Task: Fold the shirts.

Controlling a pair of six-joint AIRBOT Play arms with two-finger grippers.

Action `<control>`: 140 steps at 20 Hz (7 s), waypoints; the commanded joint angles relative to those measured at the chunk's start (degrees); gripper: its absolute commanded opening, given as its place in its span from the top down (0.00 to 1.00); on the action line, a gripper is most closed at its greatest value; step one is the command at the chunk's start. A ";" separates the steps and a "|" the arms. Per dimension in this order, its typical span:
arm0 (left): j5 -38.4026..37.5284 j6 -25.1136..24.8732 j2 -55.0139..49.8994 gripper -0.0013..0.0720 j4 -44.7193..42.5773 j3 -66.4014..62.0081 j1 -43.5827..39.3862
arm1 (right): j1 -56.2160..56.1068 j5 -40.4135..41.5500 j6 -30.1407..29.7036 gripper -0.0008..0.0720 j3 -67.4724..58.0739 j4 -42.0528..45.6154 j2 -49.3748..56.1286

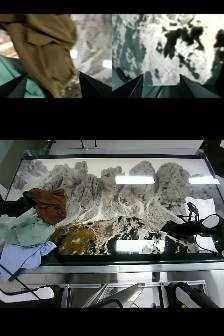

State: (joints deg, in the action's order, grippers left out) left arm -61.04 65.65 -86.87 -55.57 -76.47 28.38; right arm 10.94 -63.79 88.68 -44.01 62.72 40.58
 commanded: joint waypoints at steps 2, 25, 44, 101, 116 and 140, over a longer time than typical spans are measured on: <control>-0.33 0.00 -13.68 0.03 -3.41 -5.84 -2.19 | 0.02 1.44 -1.97 0.31 0.02 0.02 3.50; -17.16 5.99 6.14 0.96 9.51 -16.83 -57.55 | 0.59 -2.89 -10.75 0.75 -4.83 0.00 3.82; -14.21 5.77 4.46 0.96 10.54 -3.21 -52.98 | -5.77 2.25 -28.70 0.63 -3.78 -20.46 29.83; -10.38 7.23 -17.35 0.11 -5.79 -9.22 -41.07 | -21.35 6.75 -0.87 0.39 22.03 -16.85 -3.37; -16.28 6.80 -17.25 0.96 -5.70 -10.58 -35.82 | -32.68 28.44 -23.87 0.96 14.14 -39.06 15.45; -17.97 5.38 42.56 0.97 13.00 -30.14 -5.55 | -0.63 7.89 -27.89 0.96 -51.67 -11.54 -10.47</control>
State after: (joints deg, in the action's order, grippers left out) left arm -81.25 71.90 -46.63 -39.64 -102.19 19.16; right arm 9.67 -55.05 61.39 -92.82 49.39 28.45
